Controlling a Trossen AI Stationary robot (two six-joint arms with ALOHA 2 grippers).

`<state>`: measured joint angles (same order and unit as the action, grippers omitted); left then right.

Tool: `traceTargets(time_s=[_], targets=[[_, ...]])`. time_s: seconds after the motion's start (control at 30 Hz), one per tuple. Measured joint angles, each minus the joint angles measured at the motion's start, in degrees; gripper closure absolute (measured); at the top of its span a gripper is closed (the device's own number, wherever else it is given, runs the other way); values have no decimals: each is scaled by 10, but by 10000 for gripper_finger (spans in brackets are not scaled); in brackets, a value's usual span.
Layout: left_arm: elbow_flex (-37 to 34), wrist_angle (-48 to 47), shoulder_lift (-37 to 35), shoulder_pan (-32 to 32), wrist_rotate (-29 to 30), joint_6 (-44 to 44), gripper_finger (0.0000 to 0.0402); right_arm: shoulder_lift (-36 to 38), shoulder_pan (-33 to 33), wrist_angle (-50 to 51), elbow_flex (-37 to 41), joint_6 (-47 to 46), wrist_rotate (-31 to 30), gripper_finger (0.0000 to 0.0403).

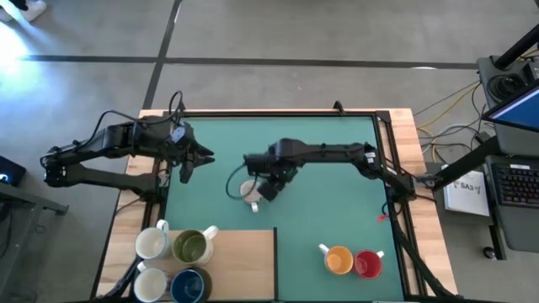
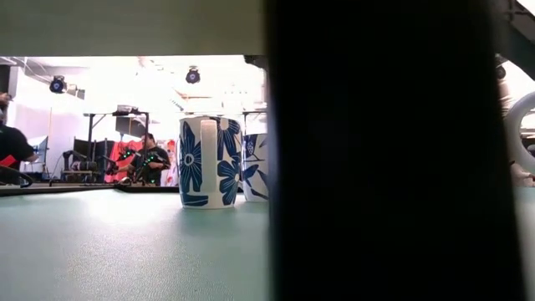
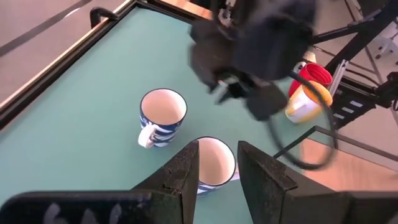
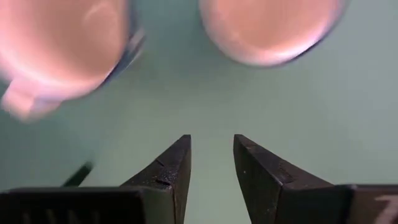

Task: Place coffee mugs
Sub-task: Move the yellow mug to the center of the table

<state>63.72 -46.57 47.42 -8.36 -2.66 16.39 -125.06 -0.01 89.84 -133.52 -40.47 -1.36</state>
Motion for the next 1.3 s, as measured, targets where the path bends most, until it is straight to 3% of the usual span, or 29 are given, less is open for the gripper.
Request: traceTargets(time_s=[0.27,0.43,0.7,0.9,1.03,1.3], targets=[[0,-1,-6,0,0,-16,310,30,93,1,37,-39,36,292],[0,-1,-6,0,0,-25,310,87,152,2,95,-123,55,293],[0,-2,-6,0,0,-42,310,213,241,-6,273,-343,89,304],[0,-1,-5,0,-9,-54,310,287,303,-125,408,-453,142,315],[0,-2,-4,0,-15,-48,310,316,325,-206,486,-471,166,316],[0,32,1,0,-14,22,310,356,326,-219,593,-420,163,305]])
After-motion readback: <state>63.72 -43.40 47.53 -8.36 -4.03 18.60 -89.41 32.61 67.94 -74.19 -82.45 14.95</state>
